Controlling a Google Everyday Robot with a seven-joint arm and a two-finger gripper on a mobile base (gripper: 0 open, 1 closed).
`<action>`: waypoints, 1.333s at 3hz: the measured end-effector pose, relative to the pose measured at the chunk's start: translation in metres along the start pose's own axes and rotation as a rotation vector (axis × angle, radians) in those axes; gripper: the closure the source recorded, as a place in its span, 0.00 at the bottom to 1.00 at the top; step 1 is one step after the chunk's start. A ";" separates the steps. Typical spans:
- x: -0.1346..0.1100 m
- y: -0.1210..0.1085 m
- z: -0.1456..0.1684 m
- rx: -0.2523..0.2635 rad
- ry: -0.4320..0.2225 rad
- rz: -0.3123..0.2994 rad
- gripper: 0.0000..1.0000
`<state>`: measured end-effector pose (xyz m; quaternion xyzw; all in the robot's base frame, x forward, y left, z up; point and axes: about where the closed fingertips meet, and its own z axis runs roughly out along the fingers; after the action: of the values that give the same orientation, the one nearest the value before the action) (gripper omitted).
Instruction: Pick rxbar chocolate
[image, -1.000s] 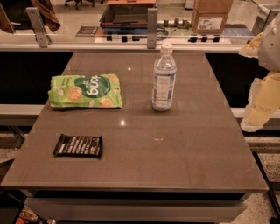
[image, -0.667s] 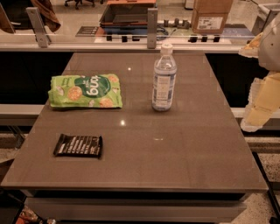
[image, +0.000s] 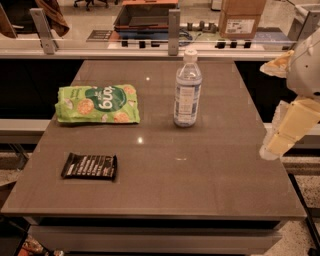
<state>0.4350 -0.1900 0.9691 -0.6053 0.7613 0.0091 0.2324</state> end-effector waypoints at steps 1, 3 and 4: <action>-0.014 0.016 0.018 -0.021 -0.117 0.002 0.00; -0.054 0.044 0.064 -0.078 -0.358 0.001 0.00; -0.077 0.057 0.089 -0.114 -0.479 0.007 0.00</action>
Offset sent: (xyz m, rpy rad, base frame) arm -0.0146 0.0819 -0.0521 0.3752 -0.0281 0.1305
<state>0.4252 -0.0778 0.9030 -0.5953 0.6849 0.1959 0.3716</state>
